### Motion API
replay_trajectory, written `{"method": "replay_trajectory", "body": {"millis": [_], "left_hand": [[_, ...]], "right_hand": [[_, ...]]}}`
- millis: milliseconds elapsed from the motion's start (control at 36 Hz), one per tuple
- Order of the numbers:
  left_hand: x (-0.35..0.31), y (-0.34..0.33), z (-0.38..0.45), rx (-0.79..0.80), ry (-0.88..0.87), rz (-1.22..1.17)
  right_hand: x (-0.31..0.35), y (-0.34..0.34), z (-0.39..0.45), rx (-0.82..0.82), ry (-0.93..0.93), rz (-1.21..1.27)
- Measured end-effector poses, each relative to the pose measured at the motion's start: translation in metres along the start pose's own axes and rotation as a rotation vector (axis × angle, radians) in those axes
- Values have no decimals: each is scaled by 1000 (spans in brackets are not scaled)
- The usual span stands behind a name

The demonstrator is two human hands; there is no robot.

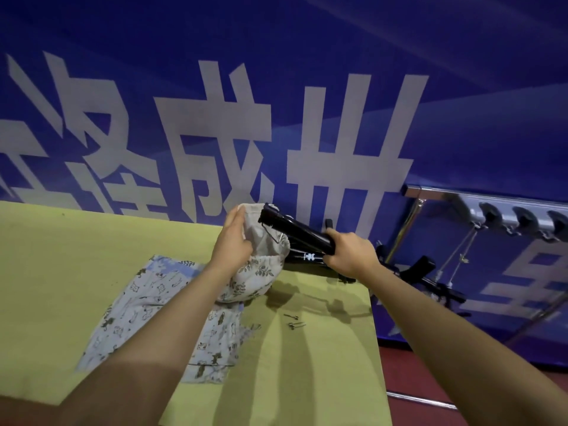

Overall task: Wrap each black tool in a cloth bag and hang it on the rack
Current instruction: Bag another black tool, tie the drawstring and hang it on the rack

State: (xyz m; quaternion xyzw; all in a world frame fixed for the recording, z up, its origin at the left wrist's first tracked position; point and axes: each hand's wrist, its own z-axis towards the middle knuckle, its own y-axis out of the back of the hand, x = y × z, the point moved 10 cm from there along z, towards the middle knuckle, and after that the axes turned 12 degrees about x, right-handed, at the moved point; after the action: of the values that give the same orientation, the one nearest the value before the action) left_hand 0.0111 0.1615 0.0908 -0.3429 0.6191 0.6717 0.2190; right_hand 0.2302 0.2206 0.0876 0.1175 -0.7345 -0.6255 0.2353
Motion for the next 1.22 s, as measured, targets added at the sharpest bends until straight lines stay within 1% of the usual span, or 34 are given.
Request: {"method": "replay_trajectory", "body": {"millis": [83, 167, 250, 333, 389, 472, 528, 611, 722, 778, 806, 889, 972, 1028, 1111, 1167, 1222], "left_hand": [[-1, -4, 0, 40, -31, 73], [-8, -12, -1, 84, -83, 201], [-13, -24, -2, 143, -108, 321], [-9, -32, -2, 187, -93, 409], [-7, -32, -3, 173, -78, 507], [-8, -27, -4, 108, -41, 676], [-11, -26, -3, 84, -36, 743], [-17, -31, -2, 100, -81, 703], [-24, -47, -3, 214, -164, 491], [-28, -56, -5, 236, -192, 514], [-28, -58, -5, 223, -191, 538], [-28, -55, -2, 108, -151, 610], [-29, -47, 2, 17, -92, 682], [-31, -45, 3, -9, -73, 735], [-28, -43, 6, -16, -47, 771], [-24, -38, 10, -19, -30, 776], [-19, -32, 13, -21, -20, 754]], "right_hand": [[3, -12, 1, 51, 16, -81], [13, -21, 4, 98, 45, -166], [23, -22, 10, 109, 64, -265], [33, -16, 14, 109, 81, -360], [37, -13, 17, 97, 100, -401], [42, -12, 23, 72, 131, -453], [45, -13, 25, 70, 146, -494], [51, -14, 27, 59, 177, -551], [63, -17, 29, 28, 225, -619], [69, -15, 29, -15, 243, -626], [73, -13, 29, -40, 260, -623], [86, -8, 27, -94, 335, -620], [98, -2, 23, -171, 383, -680], [102, 5, 22, -263, 397, -699], [111, 14, 16, -440, 467, -681], [115, 20, 8, -553, 539, -633], [116, 26, 0, -624, 593, -568]]}}
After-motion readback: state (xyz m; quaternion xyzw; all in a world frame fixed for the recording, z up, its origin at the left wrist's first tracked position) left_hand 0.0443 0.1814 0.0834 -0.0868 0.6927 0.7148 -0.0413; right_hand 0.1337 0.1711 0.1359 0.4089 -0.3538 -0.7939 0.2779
